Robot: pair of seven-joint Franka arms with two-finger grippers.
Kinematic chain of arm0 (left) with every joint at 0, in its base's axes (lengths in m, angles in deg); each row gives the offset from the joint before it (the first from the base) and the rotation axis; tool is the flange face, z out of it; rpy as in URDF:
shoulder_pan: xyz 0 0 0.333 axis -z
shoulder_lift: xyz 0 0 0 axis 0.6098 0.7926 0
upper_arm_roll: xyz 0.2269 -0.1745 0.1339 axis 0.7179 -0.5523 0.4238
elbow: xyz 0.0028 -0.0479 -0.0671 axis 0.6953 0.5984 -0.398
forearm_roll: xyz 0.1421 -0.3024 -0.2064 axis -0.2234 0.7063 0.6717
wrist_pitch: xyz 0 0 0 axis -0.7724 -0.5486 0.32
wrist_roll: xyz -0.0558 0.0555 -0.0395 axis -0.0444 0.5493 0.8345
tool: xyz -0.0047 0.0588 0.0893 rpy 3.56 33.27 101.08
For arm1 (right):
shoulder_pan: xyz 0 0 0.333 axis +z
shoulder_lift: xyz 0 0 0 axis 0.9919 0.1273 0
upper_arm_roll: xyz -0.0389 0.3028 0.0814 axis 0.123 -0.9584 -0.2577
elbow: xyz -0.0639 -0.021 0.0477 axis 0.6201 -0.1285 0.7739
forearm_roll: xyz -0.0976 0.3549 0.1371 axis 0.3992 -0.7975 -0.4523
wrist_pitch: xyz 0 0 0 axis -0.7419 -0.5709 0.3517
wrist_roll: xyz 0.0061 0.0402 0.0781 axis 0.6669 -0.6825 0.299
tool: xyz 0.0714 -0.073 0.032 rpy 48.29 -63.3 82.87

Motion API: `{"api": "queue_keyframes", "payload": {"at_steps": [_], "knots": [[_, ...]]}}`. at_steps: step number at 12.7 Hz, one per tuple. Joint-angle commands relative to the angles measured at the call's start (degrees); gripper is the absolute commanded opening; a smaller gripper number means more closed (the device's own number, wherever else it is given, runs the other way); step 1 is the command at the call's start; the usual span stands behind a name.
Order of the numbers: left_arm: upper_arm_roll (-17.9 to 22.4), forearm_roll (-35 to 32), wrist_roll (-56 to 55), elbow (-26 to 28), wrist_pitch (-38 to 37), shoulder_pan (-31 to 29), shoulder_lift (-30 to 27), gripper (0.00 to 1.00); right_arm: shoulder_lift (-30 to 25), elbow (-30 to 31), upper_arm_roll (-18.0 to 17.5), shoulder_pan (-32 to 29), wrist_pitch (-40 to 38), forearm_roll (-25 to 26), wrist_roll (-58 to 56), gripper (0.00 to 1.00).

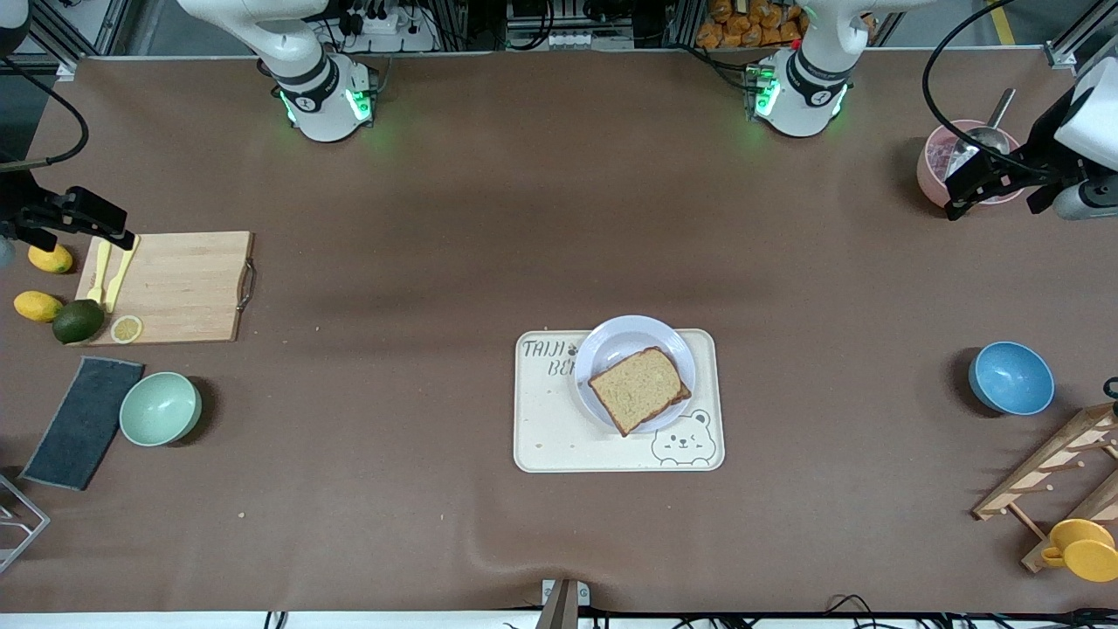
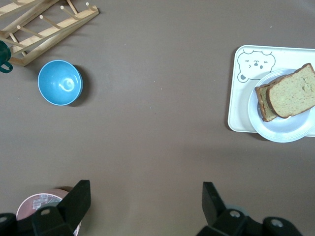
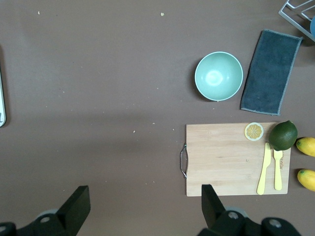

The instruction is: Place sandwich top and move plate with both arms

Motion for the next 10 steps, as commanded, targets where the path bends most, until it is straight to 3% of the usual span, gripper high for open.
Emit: {"api": "queue_keyframes", "payload": {"at_steps": [1, 10], "knots": [[1.1, 1.0, 0.2, 1.7, 0.9, 1.0, -1.5, 1.00, 0.2, -0.8, -0.1, 0.2, -0.6, 0.4, 1.0, 1.00], [2.5, 2.0, 0.2, -0.1, 0.4, 1.5, -0.7, 1.00, -0.1, -0.9, 0.0, 0.2, -0.7, -0.3, 1.1, 1.00]]}}
